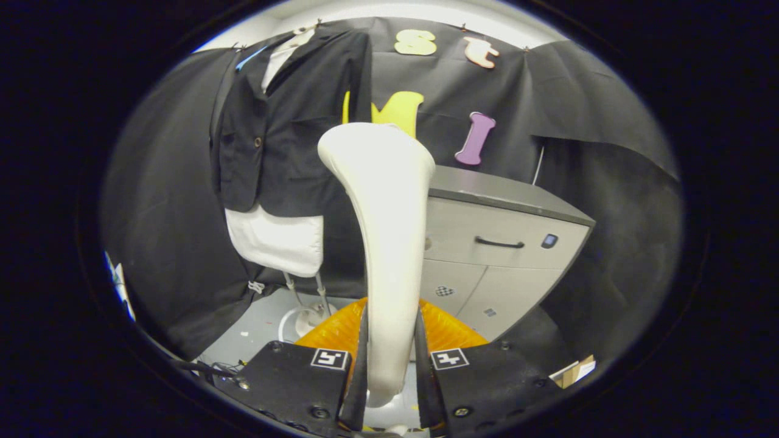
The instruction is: Iron the clothes twice with a garment steamer, once on the left side and once on the right side.
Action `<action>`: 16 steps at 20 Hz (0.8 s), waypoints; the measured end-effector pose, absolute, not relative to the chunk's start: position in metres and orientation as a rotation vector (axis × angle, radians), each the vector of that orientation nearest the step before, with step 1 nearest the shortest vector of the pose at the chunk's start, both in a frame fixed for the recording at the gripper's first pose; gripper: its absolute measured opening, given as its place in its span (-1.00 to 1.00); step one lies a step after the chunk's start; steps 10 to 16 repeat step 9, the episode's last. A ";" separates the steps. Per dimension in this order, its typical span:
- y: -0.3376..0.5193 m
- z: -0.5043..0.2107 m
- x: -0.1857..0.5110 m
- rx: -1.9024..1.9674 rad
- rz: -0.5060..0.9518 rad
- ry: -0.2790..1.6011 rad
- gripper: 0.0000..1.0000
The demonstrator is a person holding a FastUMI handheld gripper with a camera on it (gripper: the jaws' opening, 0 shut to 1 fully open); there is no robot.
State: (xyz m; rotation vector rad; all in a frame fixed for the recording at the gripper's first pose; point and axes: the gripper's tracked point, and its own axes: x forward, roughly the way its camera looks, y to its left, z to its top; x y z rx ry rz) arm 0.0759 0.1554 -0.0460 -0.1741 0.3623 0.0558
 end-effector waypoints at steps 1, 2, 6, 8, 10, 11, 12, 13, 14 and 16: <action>0.142 -0.043 0.069 -0.166 0.048 0.361 -0.28; 0.131 -0.043 0.064 -0.160 0.045 0.364 -0.28; 0.095 -0.049 0.041 -0.142 0.044 0.393 -0.28; 0.082 -0.053 0.034 -0.138 0.050 0.405 -0.28; 0.077 -0.058 0.030 -0.138 0.054 0.415 -0.28; 0.077 -0.058 0.030 -0.138 0.054 0.415 -0.28; 0.077 -0.058 0.030 -0.138 0.054 0.415 -0.28; 0.077 -0.058 0.030 -0.138 0.054 0.415 -0.28; 0.077 -0.058 0.030 -0.138 0.054 0.415 -0.28; 0.077 -0.058 0.030 -0.138 0.054 0.415 -0.28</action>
